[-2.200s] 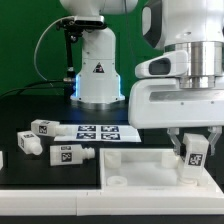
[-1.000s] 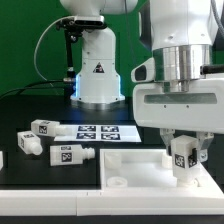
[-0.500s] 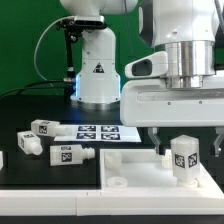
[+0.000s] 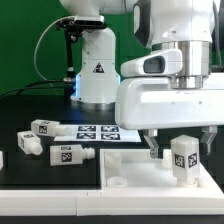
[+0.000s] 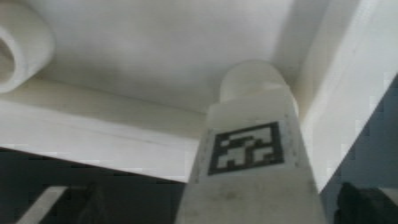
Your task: Assemble one leg
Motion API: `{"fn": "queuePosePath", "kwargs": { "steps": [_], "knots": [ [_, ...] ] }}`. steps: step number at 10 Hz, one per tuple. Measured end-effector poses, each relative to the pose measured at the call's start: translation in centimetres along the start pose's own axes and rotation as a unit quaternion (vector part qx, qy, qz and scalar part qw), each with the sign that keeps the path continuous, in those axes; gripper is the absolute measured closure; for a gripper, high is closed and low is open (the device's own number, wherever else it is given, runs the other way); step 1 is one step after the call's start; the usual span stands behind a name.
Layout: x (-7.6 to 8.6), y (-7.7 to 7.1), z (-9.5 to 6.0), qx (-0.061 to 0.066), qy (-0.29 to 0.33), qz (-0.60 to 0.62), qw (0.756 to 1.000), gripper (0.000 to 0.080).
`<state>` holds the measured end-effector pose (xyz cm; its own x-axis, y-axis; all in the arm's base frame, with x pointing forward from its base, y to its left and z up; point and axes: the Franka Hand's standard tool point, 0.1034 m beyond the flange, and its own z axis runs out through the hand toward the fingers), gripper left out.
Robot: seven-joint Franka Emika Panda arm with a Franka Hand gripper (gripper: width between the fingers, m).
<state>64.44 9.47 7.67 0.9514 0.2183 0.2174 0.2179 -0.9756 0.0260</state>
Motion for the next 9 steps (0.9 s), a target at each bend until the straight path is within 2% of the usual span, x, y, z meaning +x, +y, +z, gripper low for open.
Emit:
{"fn": "queuePosePath", "kwargs": {
  "steps": [2, 3, 7, 8, 9],
  "knots": [
    [0.0, 0.0, 0.0, 0.000, 0.000, 0.008, 1.000, 0.0412],
    [0.0, 0.0, 0.0, 0.001, 0.000, 0.028, 1.000, 0.0517],
    [0.0, -0.3, 0.2, 0.001, 0.000, 0.175, 0.985, 0.0515],
    [0.2, -1.2, 0.2, 0.001, 0.003, 0.254, 0.967, 0.0515],
    [0.1, -1.0, 0.3, 0.000, 0.002, 0.336, 0.942, 0.0515]
  ]
}}
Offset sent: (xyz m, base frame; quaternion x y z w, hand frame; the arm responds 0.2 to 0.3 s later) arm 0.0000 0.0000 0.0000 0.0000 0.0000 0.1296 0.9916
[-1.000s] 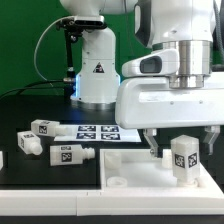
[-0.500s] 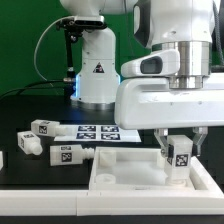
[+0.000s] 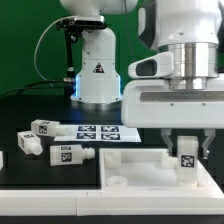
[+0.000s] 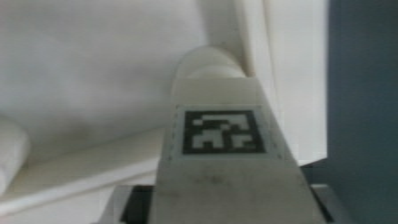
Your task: Assemble one leg
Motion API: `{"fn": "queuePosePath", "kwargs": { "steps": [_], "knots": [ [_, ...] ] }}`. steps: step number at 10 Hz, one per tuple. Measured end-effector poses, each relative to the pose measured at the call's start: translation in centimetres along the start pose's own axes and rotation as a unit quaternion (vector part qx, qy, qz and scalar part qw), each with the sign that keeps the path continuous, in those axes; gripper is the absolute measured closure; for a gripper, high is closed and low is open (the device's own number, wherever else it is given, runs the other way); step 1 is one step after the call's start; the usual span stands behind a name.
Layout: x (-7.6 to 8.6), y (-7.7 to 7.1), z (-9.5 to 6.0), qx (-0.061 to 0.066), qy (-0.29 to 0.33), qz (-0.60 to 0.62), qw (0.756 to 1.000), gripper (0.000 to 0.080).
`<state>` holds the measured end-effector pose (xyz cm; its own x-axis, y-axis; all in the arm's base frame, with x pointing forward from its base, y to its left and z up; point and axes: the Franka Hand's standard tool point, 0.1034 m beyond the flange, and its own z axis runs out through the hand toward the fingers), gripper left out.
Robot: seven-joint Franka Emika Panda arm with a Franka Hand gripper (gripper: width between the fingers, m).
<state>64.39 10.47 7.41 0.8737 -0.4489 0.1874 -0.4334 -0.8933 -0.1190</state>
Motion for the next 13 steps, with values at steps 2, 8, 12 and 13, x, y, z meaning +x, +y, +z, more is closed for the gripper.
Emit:
{"fn": "queuePosePath", "kwargs": {
  "steps": [2, 8, 12, 13],
  "knots": [
    [0.2, 0.6, 0.1, 0.004, -0.011, 0.185, 0.983, 0.0515],
    [-0.3, 0.7, 0.1, -0.004, -0.025, 0.404, 0.914, 0.0512],
    [-0.3, -0.1, -0.8, 0.008, -0.022, 0.155, 0.988, 0.0276],
    [-0.7, -0.2, -0.8, 0.010, -0.024, 0.097, 0.995, 0.0176]
  ]
}}
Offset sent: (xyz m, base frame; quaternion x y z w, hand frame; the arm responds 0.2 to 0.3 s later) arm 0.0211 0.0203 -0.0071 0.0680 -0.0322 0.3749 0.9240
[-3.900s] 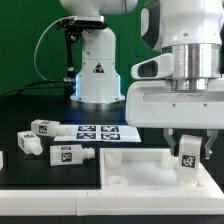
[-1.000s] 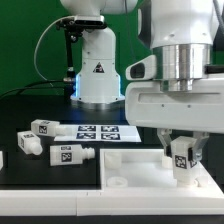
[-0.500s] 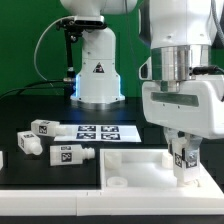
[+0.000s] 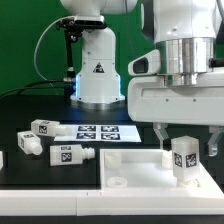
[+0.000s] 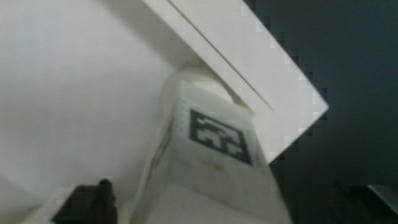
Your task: Assemble one leg
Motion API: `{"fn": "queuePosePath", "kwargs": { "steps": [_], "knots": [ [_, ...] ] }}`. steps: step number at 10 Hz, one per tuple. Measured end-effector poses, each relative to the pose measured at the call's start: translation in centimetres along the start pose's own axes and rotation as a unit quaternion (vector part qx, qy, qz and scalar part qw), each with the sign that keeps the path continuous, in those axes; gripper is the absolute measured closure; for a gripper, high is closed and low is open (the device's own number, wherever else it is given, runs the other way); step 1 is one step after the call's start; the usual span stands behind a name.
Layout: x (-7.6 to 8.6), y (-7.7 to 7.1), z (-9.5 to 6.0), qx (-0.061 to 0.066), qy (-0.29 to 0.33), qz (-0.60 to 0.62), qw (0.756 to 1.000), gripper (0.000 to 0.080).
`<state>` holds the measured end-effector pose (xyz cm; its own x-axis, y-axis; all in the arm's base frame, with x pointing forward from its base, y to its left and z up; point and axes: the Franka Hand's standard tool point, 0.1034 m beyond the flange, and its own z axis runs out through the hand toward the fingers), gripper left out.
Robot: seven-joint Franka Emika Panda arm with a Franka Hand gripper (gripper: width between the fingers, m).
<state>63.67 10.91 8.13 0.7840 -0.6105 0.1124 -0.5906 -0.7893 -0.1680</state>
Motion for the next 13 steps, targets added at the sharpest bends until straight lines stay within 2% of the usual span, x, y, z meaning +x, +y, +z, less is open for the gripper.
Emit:
{"fn": "queuePosePath", "kwargs": {
  "steps": [3, 5, 6, 8, 9, 10, 13],
  "knots": [
    [0.02, 0.12, 0.09, -0.001, 0.000, -0.106, 0.994, 0.0158],
    [0.13, -0.32, -0.16, -0.016, -0.006, -0.292, 0.956, 0.0150],
    [0.54, -0.49, -0.43, -0.013, 0.003, -0.305, 0.952, 0.0150],
    [0.49, -0.42, -0.29, -0.013, 0.002, -0.281, 0.960, 0.0150],
    [0.47, -0.43, -0.29, -0.012, 0.002, -0.265, 0.964, 0.0285],
    [0.47, -0.44, -0.29, -0.012, 0.003, -0.232, 0.973, 0.0468],
    [0.67, -0.28, -0.13, -0.017, 0.006, -0.094, 0.995, 0.0514]
  ]
}}
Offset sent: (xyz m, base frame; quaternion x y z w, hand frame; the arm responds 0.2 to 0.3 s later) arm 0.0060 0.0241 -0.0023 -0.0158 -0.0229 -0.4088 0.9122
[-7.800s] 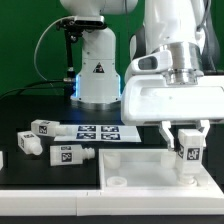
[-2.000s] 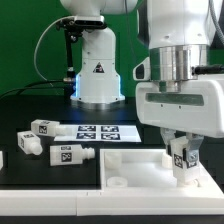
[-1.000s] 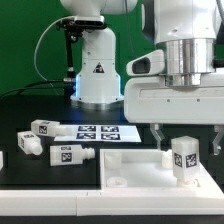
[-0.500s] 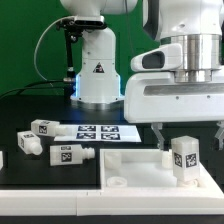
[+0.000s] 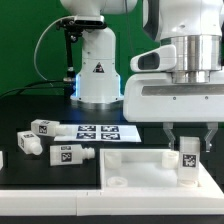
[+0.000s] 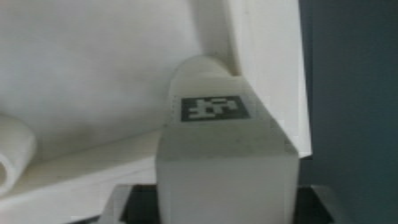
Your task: Assemble one leg
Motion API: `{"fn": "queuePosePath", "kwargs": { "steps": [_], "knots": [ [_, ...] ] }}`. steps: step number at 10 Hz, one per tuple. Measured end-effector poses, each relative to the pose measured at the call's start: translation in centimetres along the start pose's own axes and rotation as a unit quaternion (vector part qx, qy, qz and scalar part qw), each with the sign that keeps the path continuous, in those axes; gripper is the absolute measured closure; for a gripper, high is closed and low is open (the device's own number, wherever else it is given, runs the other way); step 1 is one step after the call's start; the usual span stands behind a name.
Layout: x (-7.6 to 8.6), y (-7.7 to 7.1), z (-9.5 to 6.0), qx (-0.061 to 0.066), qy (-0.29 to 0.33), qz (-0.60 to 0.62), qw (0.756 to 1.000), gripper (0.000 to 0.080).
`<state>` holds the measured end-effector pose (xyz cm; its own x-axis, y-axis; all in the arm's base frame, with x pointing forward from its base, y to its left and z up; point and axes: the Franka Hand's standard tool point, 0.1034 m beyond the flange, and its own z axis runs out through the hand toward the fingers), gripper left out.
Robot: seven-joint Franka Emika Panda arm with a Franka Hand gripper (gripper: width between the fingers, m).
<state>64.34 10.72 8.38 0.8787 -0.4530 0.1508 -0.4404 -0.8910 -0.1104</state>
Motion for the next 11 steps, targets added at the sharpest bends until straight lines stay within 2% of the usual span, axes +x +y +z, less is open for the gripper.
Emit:
{"fn": "queuePosePath", "kwargs": {
  "steps": [2, 3, 5, 6, 7, 9, 10, 11],
  "knots": [
    [0.11, 0.41, 0.09, -0.004, -0.004, 0.154, 0.988, 0.0514],
    [0.13, 0.72, 0.14, -0.004, -0.009, 0.251, 0.968, 0.0514],
    [0.02, 1.07, 0.26, -0.002, -0.025, 0.436, 0.900, 0.0514],
    [-0.08, 1.08, 0.28, -0.002, -0.031, 0.490, 0.871, 0.0512],
    [-0.14, 1.11, 0.24, -0.004, -0.032, 0.506, 0.862, 0.0511],
    [-0.12, 1.11, 0.23, -0.003, -0.032, 0.490, 0.871, 0.0511],
    [-0.15, 1.13, 0.29, -0.004, -0.031, 0.467, 0.884, 0.0431],
    [-0.23, 0.95, 0.27, -0.002, -0.029, 0.361, 0.932, 0.0431]
  ]
}}
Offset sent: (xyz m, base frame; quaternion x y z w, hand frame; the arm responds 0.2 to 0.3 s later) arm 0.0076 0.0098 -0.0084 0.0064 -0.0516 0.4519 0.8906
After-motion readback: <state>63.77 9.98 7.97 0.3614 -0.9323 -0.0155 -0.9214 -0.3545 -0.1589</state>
